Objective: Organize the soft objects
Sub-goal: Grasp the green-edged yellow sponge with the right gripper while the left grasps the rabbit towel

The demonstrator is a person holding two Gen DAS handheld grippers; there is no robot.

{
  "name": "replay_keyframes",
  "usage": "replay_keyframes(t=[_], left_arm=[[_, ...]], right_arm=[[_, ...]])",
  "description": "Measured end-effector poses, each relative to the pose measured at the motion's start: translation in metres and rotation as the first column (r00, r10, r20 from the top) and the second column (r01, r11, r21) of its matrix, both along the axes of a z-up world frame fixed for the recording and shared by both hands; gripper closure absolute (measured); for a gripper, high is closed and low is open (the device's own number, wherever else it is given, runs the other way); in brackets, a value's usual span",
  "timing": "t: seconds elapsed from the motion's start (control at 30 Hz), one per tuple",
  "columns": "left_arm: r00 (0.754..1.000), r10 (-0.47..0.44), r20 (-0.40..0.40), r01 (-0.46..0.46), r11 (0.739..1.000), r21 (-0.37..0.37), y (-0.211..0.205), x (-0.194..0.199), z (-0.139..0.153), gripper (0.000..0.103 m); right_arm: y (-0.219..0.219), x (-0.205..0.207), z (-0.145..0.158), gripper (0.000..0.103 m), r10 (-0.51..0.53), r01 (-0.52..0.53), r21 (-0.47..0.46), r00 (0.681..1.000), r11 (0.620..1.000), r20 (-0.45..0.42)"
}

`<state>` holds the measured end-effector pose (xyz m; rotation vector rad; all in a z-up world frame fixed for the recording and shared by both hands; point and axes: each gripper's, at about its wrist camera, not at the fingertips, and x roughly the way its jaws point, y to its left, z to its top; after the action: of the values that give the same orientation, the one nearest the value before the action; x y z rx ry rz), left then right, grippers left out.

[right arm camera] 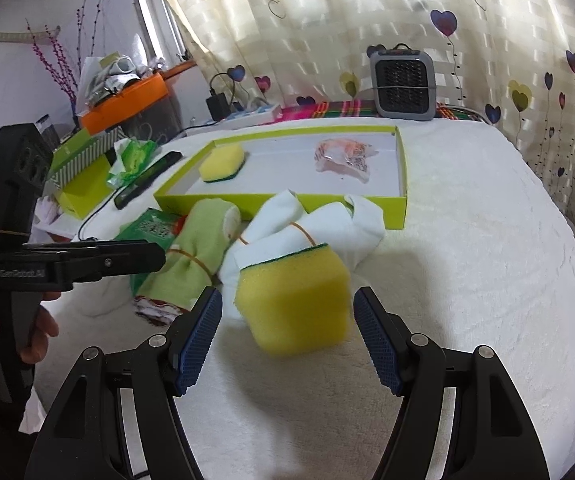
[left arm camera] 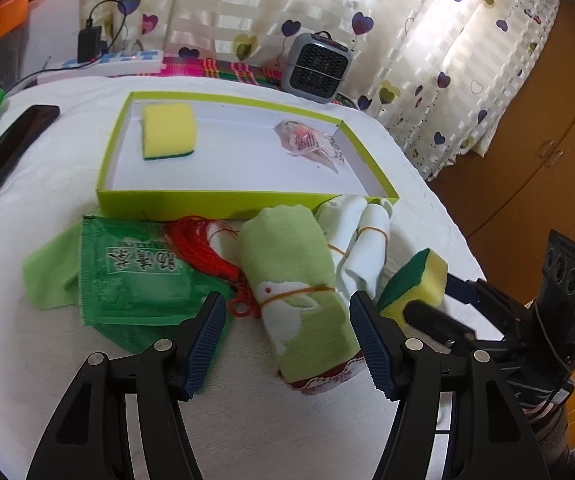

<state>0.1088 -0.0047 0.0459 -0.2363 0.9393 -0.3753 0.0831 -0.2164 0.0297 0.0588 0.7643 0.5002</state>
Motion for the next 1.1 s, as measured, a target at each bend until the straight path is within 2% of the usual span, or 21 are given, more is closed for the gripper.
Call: replay_keyframes(t=[0.23, 0.33, 0.43, 0.67, 0.83, 1.1], left_arm=[[1.000, -0.006, -0.023, 0.006, 1.000, 0.017, -0.012, 0.009, -0.006, 0.039], [1.000, 0.002, -0.028, -0.001, 0.998, 0.055, -0.017, 0.012, -0.009, 0.039], [0.999, 0.005, -0.033, -0.003, 0.998, 0.063, -0.019, 0.015, -0.011, 0.039], [0.999, 0.027, -0.040, -0.024, 0.996, 0.086, -0.020, 0.017, -0.015, 0.039], [0.998, 0.053, -0.038, -0.049, 0.995, 0.081, -0.020, 0.018, -0.015, 0.039], [0.999, 0.036, -0.029, -0.033, 0.996, 0.079, -0.024, 0.014, -0.015, 0.057]], right_arm=[[-0.003, 0.005, -0.008, 0.034, -0.022, 0.021, -0.022, 0.999, 1.000, -0.044], [-0.003, 0.005, -0.011, 0.034, -0.029, 0.027, -0.039, 0.998, 0.999, -0.051], [-0.002, 0.005, -0.011, 0.035, -0.022, 0.020, -0.040, 0.999, 0.999, -0.049], [-0.003, 0.006, -0.012, 0.050, -0.013, 0.012, -0.027, 0.999, 1.000, -0.047], [-0.003, 0.005, -0.011, 0.053, -0.011, 0.010, -0.019, 0.999, 1.000, -0.043], [-0.005, 0.004, -0.010, 0.054, -0.023, 0.023, -0.008, 0.999, 1.000, -0.037]])
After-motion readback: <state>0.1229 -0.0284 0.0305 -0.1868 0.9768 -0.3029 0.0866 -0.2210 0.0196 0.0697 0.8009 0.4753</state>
